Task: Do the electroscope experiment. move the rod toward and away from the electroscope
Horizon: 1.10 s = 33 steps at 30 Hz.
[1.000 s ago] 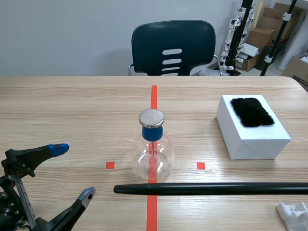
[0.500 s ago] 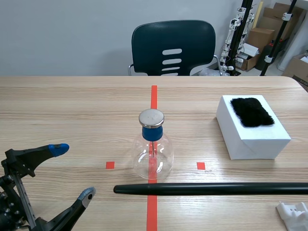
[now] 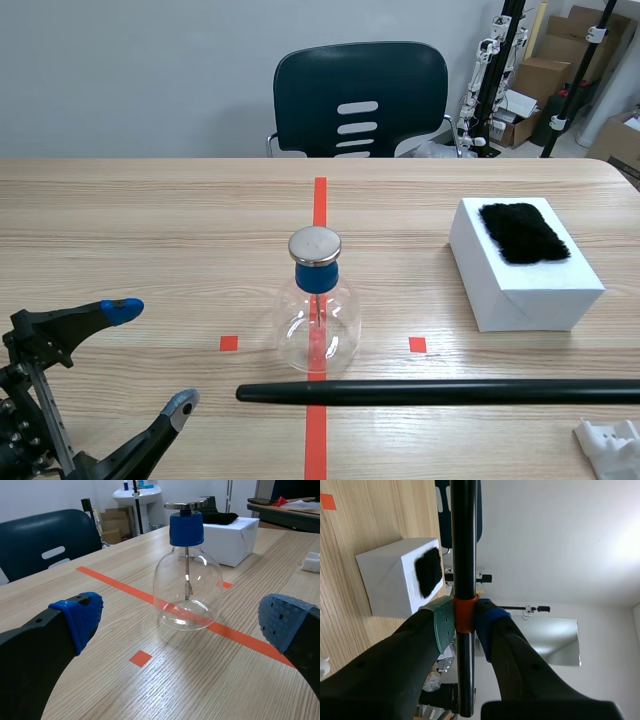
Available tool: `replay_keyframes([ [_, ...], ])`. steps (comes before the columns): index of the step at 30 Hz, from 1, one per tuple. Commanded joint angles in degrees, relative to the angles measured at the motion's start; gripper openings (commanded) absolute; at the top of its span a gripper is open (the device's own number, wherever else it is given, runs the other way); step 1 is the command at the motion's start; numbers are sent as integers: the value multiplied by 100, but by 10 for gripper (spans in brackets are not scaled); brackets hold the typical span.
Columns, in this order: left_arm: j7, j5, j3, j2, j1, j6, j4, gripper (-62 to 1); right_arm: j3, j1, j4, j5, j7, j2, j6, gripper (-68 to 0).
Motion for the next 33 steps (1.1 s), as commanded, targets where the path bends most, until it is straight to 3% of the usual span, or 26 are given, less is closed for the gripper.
replay_keyframes([
  [1, -116, -42, -7, 24, -15, -7, 61, 14, 20, 4, 120, 181, -11, 13, -352, -671],
  [11, -114, -42, -7, 24, -15, -7, 61, 14, 807, 4, 216, 1161, 197, 48, -352, -671],
  [16, -114, -42, -7, 24, -15, -7, 61, 14, 1331, 116, 197, 2015, 72, 483, -352, -671],
  [22, -114, -42, -7, 24, -15, -7, 61, 14, 1906, 1099, -245, 2291, -461, 879, -352, -671],
  [31, -116, -42, -7, 24, -15, -7, 61, 14, 1963, 1779, -538, 2319, -841, 1624, -352, -671],
  [33, -116, -42, -7, 24, -15, -7, 61, 14, 1963, 2002, -535, 2194, -979, 1711, -221, -671],
])
